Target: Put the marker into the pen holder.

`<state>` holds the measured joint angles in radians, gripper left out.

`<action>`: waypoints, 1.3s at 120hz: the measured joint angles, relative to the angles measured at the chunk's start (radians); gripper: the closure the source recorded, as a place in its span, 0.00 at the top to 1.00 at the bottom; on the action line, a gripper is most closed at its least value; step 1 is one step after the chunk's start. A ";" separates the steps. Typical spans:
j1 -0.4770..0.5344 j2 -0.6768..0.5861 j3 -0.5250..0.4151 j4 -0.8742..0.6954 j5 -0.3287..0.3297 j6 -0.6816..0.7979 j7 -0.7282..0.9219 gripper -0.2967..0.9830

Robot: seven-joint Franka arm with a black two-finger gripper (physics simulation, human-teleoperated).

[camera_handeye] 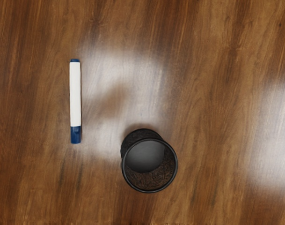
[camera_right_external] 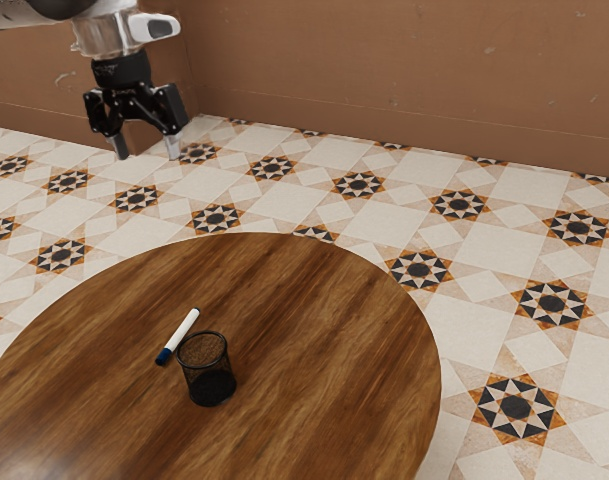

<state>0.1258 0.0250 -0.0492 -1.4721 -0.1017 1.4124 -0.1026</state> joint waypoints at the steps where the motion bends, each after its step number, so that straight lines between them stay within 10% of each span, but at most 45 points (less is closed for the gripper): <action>1: 0.003 -0.003 0.001 -0.007 0.002 0.002 0.000 0.77; 36: -0.035 0.139 0.073 -0.181 0.029 0.091 -0.009 0.77; 101: -0.074 0.220 0.140 -0.628 0.057 0.690 -0.001 0.76; 156: -0.069 0.212 0.140 -0.752 0.079 0.925 0.044 0.37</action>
<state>0.0564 0.2368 0.0904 -2.2243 -0.0230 2.3379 -0.0590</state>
